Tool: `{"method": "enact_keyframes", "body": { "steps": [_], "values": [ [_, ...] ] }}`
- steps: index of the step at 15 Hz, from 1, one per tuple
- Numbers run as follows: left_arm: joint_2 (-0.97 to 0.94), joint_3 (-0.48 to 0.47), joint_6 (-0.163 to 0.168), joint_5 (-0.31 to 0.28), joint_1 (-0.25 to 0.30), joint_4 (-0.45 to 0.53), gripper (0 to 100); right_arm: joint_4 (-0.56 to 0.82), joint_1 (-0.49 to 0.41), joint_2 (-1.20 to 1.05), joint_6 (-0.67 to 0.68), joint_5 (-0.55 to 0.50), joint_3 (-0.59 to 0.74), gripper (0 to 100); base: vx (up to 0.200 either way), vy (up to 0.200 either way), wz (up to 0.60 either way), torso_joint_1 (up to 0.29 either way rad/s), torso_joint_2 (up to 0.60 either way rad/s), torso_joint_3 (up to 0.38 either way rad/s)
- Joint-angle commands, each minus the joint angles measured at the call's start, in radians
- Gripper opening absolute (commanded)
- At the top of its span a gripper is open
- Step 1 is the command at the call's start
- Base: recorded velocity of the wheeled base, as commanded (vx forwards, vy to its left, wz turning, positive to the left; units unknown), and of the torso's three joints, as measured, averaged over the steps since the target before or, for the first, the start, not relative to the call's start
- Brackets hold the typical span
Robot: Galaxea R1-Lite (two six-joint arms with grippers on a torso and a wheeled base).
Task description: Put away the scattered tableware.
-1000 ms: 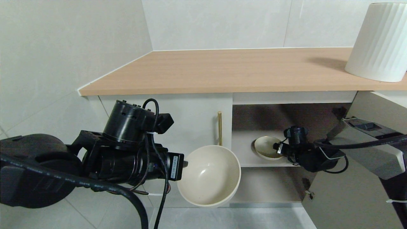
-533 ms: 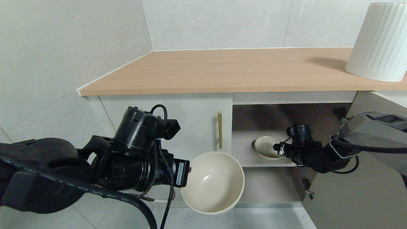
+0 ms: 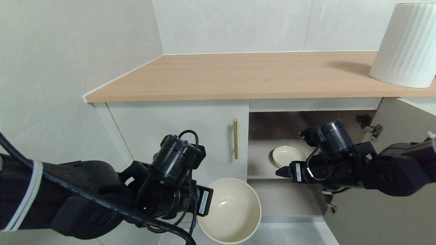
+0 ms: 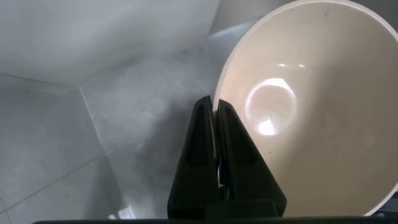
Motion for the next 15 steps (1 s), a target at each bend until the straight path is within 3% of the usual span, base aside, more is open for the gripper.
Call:
{"method": "enact_keyframes", "body": {
  "steps": [1,8,15],
  "values": [
    [0.046,0.0,-0.002,0.004,-0.026,0.001,0,0.067,0.09,-0.156,-0.001,0.058,0.013,100,0.0,0.0,0.0,0.0,0.0,0.0],
    [0.06,-0.009,-0.011,0.004,-0.045,-0.025,0,0.136,0.223,-0.104,0.001,0.081,0.022,100,0.0,0.0,0.0,0.0,0.0,0.0],
    [0.036,-0.008,-0.029,0.006,-0.051,-0.045,0,0.128,0.24,-0.023,0.002,0.046,0.019,100,0.0,0.0,0.0,0.0,0.0,0.0]
  ]
}}
